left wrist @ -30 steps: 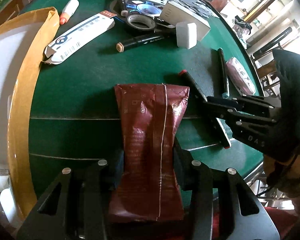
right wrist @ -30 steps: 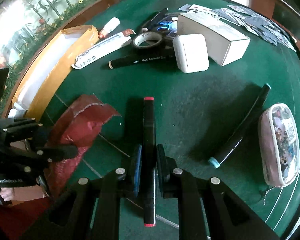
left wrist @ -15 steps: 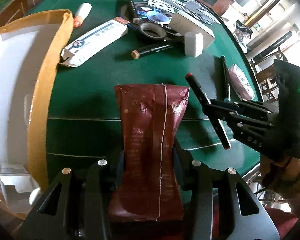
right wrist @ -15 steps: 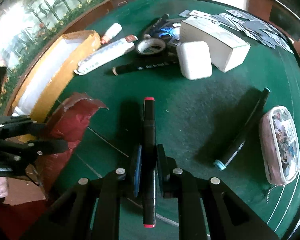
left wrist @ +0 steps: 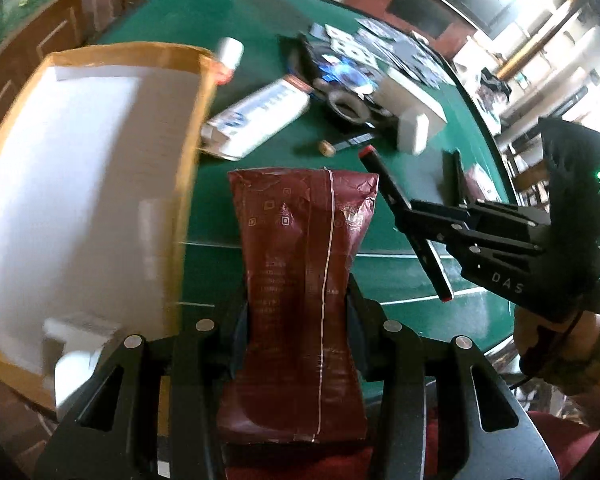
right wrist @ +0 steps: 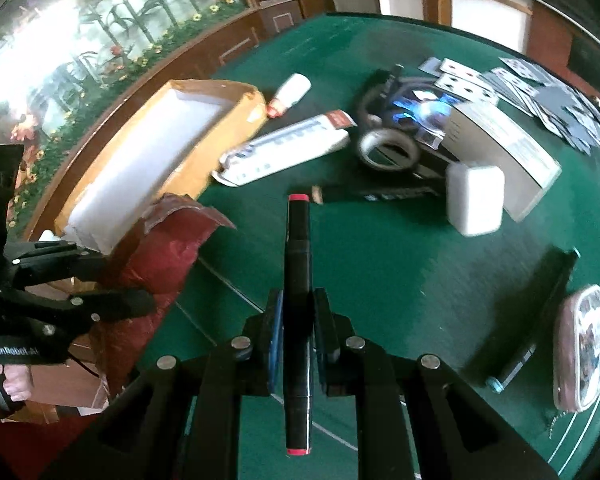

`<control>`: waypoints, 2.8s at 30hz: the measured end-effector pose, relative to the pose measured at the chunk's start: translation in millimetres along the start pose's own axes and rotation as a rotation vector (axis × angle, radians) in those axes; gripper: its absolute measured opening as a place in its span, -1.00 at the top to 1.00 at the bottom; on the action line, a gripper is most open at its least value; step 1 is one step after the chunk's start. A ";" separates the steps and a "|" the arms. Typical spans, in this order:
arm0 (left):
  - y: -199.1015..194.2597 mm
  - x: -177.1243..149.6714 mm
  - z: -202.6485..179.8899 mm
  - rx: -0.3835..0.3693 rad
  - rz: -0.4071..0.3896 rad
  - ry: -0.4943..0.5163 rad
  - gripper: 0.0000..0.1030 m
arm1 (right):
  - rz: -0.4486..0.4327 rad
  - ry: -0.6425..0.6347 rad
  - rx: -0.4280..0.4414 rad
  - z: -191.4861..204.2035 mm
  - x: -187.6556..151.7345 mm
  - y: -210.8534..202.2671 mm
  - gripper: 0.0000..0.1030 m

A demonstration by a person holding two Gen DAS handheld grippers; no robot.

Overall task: Organize objects
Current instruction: 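Carry the red packet and black marker over the yellow-rimmed tray, then lower the red packet and marker into the tray and open both tools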

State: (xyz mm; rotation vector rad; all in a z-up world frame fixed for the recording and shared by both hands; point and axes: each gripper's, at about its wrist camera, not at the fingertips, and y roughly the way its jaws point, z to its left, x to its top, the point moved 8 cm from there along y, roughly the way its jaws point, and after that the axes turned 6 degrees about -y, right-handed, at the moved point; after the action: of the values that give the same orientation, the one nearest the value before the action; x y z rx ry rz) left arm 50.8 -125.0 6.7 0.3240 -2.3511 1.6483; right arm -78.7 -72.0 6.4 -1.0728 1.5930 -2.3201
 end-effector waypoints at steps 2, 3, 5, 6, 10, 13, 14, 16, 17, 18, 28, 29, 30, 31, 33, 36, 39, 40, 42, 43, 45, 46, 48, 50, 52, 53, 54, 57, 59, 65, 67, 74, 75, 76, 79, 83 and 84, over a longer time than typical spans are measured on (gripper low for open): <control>-12.3 3.6 15.9 0.012 -0.023 -0.025 0.21 | -0.005 -0.013 0.010 9.6 6.8 2.7 0.76; -17.7 5.3 23.4 0.019 -0.034 -0.038 0.21 | -0.006 -0.019 0.014 13.3 9.1 3.8 0.76; -30.4 9.2 41.9 0.034 -0.059 -0.068 0.21 | -0.009 -0.031 0.024 22.0 14.2 6.8 0.76; -34.7 10.3 49.0 0.043 -0.068 -0.080 0.21 | -0.008 -0.036 0.028 26.9 16.6 8.9 0.76; -51.3 16.2 80.9 0.074 -0.100 -0.131 0.21 | -0.008 -0.054 0.046 43.0 23.8 16.2 0.76; -61.3 19.1 100.6 0.088 -0.119 -0.161 0.21 | -0.010 -0.064 0.057 53.3 28.0 20.6 0.76; -64.4 20.2 106.6 0.094 -0.124 -0.168 0.21 | -0.010 -0.066 0.061 56.6 29.3 21.7 0.76; -68.5 22.7 115.3 0.104 -0.132 -0.174 0.21 | -0.012 -0.069 0.067 62.1 31.6 22.6 0.76; -70.2 24.0 119.1 0.108 -0.136 -0.177 0.21 | -0.013 -0.067 0.072 65.3 33.4 23.3 0.76; -71.2 25.6 122.4 0.108 -0.138 -0.180 0.21 | -0.014 -0.064 0.075 67.5 34.4 23.8 0.76; -76.8 51.3 151.8 0.140 -0.146 -0.171 0.21 | -0.039 -0.047 0.093 89.0 50.6 24.2 0.76; -76.9 53.8 154.4 0.141 -0.148 -0.177 0.21 | -0.039 -0.044 0.096 91.2 52.3 24.7 0.76; -76.5 56.3 156.9 0.142 -0.149 -0.181 0.21 | -0.040 -0.039 0.101 93.7 54.1 25.5 0.76; -75.7 59.3 159.4 0.142 -0.147 -0.183 0.21 | -0.041 -0.037 0.104 96.0 55.8 25.8 0.76; -73.8 64.8 163.3 0.141 -0.142 -0.186 0.21 | -0.045 -0.038 0.107 101.1 59.2 26.9 0.76; -69.1 71.5 167.1 0.151 -0.127 -0.183 0.21 | -0.047 -0.042 0.109 108.5 64.3 29.2 0.76; -64.1 78.1 169.3 0.151 -0.113 -0.183 0.21 | -0.049 -0.032 0.112 114.6 70.8 31.6 0.76; -62.5 80.4 170.2 0.151 -0.107 -0.184 0.21 | -0.050 -0.025 0.113 115.7 73.4 32.6 0.76; -59.7 86.2 173.4 0.155 -0.097 -0.190 0.21 | -0.054 0.004 0.113 116.5 80.1 35.4 0.76; -57.7 90.1 175.7 0.158 -0.092 -0.195 0.21 | -0.055 0.025 0.115 116.6 84.0 37.6 0.76; -55.2 95.9 177.3 0.157 -0.089 -0.196 0.21 | -0.058 0.055 0.116 116.4 91.2 40.4 0.76; -53.4 99.9 178.1 0.155 -0.086 -0.192 0.21 | -0.060 0.065 0.113 115.9 94.9 41.4 0.76; -50.8 104.9 178.2 0.159 -0.082 -0.181 0.21 | -0.064 0.081 0.103 116.4 102.1 44.6 0.76; -47.1 110.7 177.8 0.161 -0.075 -0.166 0.21 | -0.066 0.103 0.092 115.3 108.9 49.0 0.76; -42.7 115.9 177.1 0.161 -0.068 -0.154 0.21 | -0.064 0.135 0.087 112.5 113.7 54.0 0.76; -39.9 119.0 177.4 0.164 -0.066 -0.152 0.21 | -0.063 0.157 0.086 109.8 116.2 57.0 0.76; -37.4 121.0 177.7 0.164 -0.062 -0.149 0.21 | -0.063 0.181 0.085 106.7 119.1 60.0 0.76; -27.8 127.5 180.6 0.162 -0.043 -0.141 0.21 | -0.063 0.237 0.085 99.7 127.0 67.8 0.76; -22.7 130.3 182.4 0.163 -0.033 -0.137 0.21 | -0.064 0.266 0.081 95.6 131.5 72.2 0.76; -9.1 135.1 186.2 0.160 -0.008 -0.126 0.21 | -0.067 0.391 0.076 79.5 145.9 92.3 0.76; -6.3 136.0 187.8 0.159 -0.003 -0.123 0.21 | -0.069 0.419 0.079 75.9 150.7 99.2 0.76; 2.5 139.1 190.6 0.147 0.006 -0.134 0.20 | -0.081 0.413 0.036 70.3 160.8 122.3 0.76; 4.0 139.8 190.1 0.145 0.008 -0.133 0.20 | -0.080 0.405 0.021 69.4 159.4 125.3 0.76; 6.5 140.4 189.2 0.143 0.010 -0.132 0.20 | -0.078 0.402 0.007 68.5 158.4 127.0 0.75; 12.9 142.4 186.1 0.137 0.019 -0.128 0.20 | -0.068 0.408 -0.022 64.2 154.9 131.2 0.75; 23.5 144.3 177.3 0.125 0.029 -0.112 0.20 | -0.074 0.384 -0.055 65.7 154.9 128.3 0.75; 25.4 144.7 174.9 0.123 0.031 -0.106 0.20 | -0.074 0.385 -0.058 66.0 154.7 128.1 0.75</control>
State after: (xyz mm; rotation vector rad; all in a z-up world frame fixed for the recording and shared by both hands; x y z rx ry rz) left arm -107.4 -286.5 -25.6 0.4101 -2.3452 1.8380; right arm -187.7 -251.6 -17.0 -0.7355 1.7802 -2.6712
